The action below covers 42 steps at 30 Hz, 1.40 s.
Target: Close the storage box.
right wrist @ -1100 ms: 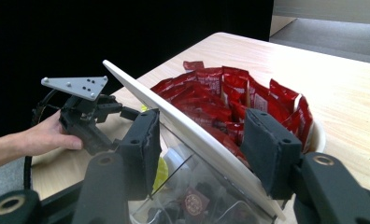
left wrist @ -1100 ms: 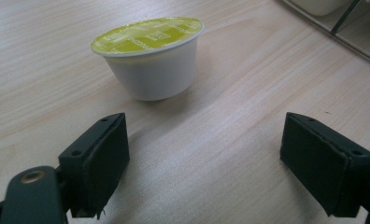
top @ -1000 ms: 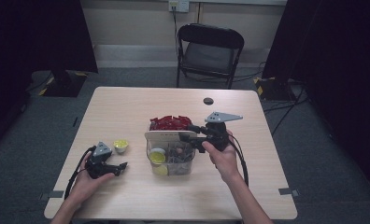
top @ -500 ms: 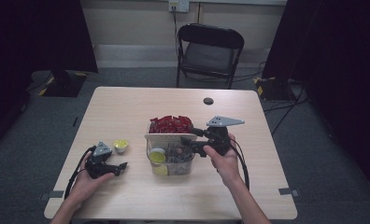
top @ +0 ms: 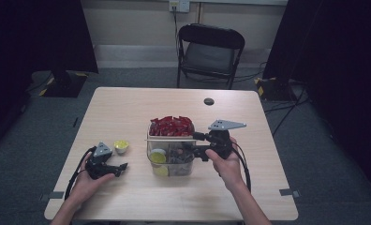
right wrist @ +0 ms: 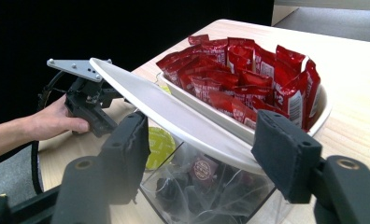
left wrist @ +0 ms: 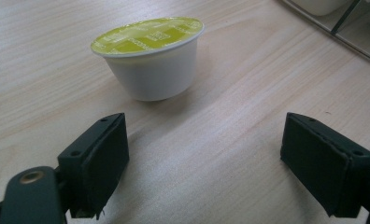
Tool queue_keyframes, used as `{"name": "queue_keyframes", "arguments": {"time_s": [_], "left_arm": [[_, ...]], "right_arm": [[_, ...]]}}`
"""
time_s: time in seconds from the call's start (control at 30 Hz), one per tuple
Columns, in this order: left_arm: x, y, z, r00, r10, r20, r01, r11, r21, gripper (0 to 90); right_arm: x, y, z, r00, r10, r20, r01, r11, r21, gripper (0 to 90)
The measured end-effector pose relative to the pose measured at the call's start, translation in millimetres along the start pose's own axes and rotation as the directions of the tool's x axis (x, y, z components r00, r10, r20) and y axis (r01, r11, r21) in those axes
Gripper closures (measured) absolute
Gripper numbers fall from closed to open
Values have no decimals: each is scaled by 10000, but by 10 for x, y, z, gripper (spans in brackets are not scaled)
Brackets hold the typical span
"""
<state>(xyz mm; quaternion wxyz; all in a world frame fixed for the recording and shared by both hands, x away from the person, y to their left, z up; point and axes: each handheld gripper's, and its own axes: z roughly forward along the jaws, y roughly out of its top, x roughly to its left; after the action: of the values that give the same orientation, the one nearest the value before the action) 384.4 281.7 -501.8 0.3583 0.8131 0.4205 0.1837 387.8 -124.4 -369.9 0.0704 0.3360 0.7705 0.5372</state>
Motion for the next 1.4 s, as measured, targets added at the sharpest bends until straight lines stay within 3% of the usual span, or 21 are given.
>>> {"name": "queue_keyframes", "arguments": {"time_s": [0.37,0.5,0.8,1.07,1.23,1.4], "left_arm": [[3,3,5,10000,3,-5,-3,10000,-25,146],[5,3,4,10000,26,-6,-26,10000,-6,146],[14,6,9,9999,94,76,-94,10000,-5,144],[15,7,8,9999,114,72,-114,9999,14,143],[14,6,9,9999,91,70,-91,10000,-5,144],[14,6,9,9999,89,67,-89,10000,2,144]], "right_arm": [[-20,-104,-42,9982,9,606,-22,9998,210,228],[-31,-149,-54,9992,20,412,-20,10000,7,190],[13,-305,63,9974,-85,713,43,9983,583,172],[31,-417,44,9977,55,679,-103,9974,707,156],[65,-490,69,9961,-337,812,275,9967,768,150],[70,-545,104,9957,-361,848,278,9948,979,155]]}}
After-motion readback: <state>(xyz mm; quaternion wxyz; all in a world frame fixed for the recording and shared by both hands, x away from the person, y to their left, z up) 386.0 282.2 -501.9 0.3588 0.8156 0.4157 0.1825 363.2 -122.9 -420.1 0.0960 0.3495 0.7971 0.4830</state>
